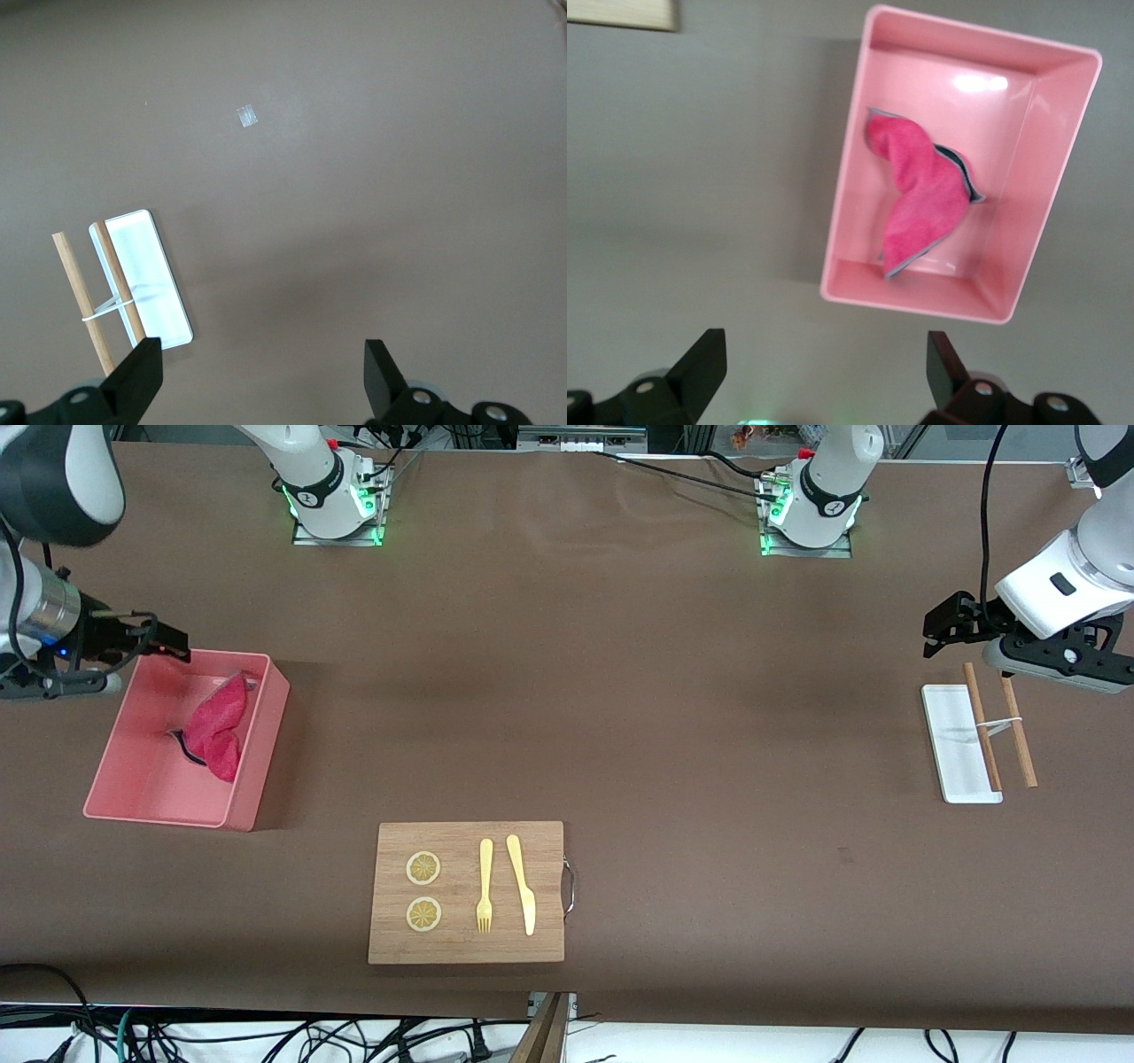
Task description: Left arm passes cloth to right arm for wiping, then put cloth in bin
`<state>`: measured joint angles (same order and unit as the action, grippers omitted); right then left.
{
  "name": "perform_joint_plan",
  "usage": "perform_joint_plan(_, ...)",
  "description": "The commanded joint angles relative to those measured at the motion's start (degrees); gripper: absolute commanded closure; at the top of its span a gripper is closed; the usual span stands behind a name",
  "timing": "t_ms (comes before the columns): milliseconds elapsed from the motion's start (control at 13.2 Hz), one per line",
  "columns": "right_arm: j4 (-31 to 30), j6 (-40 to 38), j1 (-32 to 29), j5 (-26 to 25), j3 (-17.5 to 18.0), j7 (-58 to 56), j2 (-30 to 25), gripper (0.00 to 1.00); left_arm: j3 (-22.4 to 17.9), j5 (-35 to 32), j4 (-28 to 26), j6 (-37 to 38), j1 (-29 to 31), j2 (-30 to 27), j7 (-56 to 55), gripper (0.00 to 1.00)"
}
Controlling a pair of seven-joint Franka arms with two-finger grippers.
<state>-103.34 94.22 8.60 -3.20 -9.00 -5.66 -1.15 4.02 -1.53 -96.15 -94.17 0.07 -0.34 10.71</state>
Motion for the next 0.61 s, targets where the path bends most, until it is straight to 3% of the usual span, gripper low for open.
perform_joint_plan(0, 7.95, -6.93, -0.34, 0.83, 1.96, 0.91, -0.17, 0.0, -0.33, 0.39, -0.09, 0.65, -0.42, -0.72, 0.27, 0.0)
perform_joint_plan(227, 12.37, -12.21, -0.34, 2.67, 3.37, 1.09, -0.6, 0.0, -0.33, 0.39, -0.09, 0.65, -0.34, -0.72, 0.27, 0.0)
perform_joint_plan(529, 12.55, -12.66, -0.34, 3.38, 3.2, 1.35, -0.61, 0.0, -0.33, 0.39, -0.09, 0.65, -0.34, -0.72, 0.27, 0.0)
